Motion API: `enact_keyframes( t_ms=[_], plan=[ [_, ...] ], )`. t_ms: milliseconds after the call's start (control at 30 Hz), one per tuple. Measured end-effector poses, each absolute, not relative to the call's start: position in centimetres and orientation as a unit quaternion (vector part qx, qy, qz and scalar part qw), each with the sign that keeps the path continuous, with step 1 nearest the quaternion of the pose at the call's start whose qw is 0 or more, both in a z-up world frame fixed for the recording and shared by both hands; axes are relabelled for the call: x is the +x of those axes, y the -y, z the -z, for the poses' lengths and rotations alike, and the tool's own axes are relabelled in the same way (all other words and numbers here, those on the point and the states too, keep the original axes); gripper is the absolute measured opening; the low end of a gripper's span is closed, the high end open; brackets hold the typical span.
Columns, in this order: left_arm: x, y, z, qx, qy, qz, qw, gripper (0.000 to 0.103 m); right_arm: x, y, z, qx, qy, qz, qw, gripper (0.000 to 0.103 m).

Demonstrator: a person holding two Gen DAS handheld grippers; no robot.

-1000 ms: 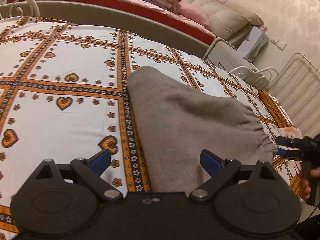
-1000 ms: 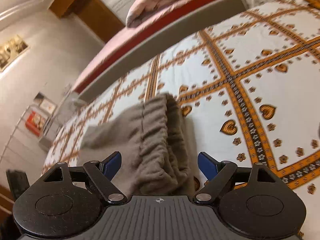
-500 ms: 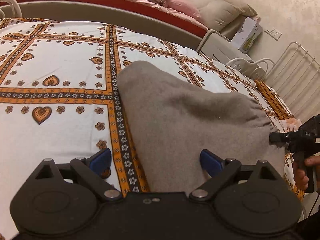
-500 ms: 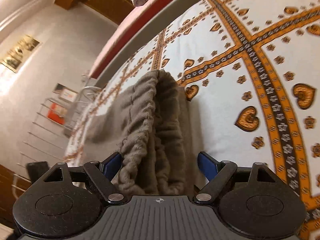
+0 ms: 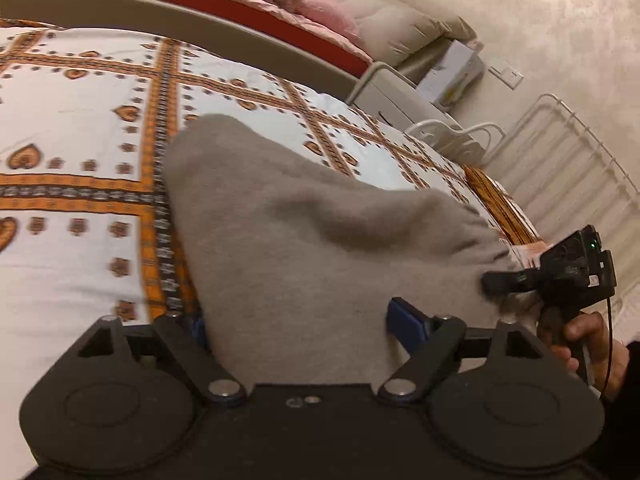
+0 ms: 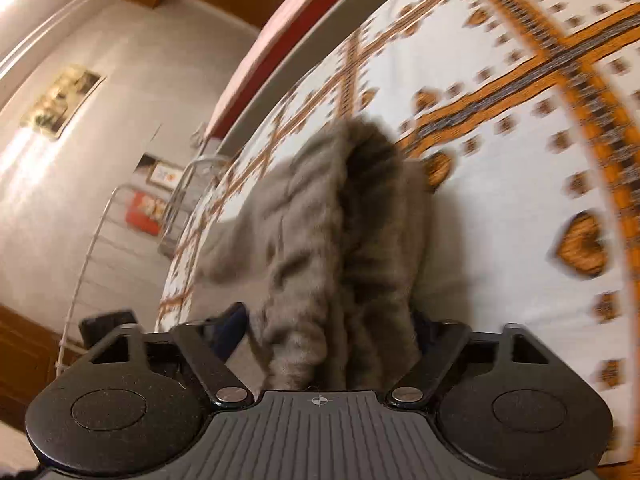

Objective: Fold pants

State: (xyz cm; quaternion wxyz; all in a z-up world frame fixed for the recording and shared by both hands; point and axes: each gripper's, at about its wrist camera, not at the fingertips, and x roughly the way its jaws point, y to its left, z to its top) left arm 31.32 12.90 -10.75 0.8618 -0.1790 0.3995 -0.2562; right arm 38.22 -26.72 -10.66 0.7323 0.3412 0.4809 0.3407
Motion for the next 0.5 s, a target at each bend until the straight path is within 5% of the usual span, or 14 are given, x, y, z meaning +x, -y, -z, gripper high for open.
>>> enact_keyframes(
  t_ms=[33,67,100,433,467,500],
  plan=[
    [31.4,-13.2,10.8,-0.185,-0.398,0.251,0.863,0.064,38.2,26.4,10.8,0.341,-0.486,-0.343,0.728,0.058],
    [31.5,-13.8,10.8,-0.199,-0.395,0.238,0.865,0.035,38.2,26.4,10.7,0.341,-0.484,-0.343,0.73,0.056],
    [31.6,-14.9,10.8,-0.228,-0.391,0.235,0.86,0.027,38.3,26.4,10.4,0.337,-0.481,-0.342,0.733,0.054],
    [35.1,-15.7,7.7,-0.215,-0.319,0.235,0.892,0.023,41.9,24.4,4.9,0.311,-0.418,-0.385,0.762,0.049],
    [36.4,-15.7,7.7,-0.205,-0.315,0.229,0.898,0.027,43.0,24.3,4.7,0.309,-0.418,-0.38,0.766,0.049],
    [37.6,-15.3,8.0,-0.187,-0.314,0.217,0.905,0.043,44.4,24.3,5.0,0.306,-0.422,-0.363,0.772,0.049]
  ],
)
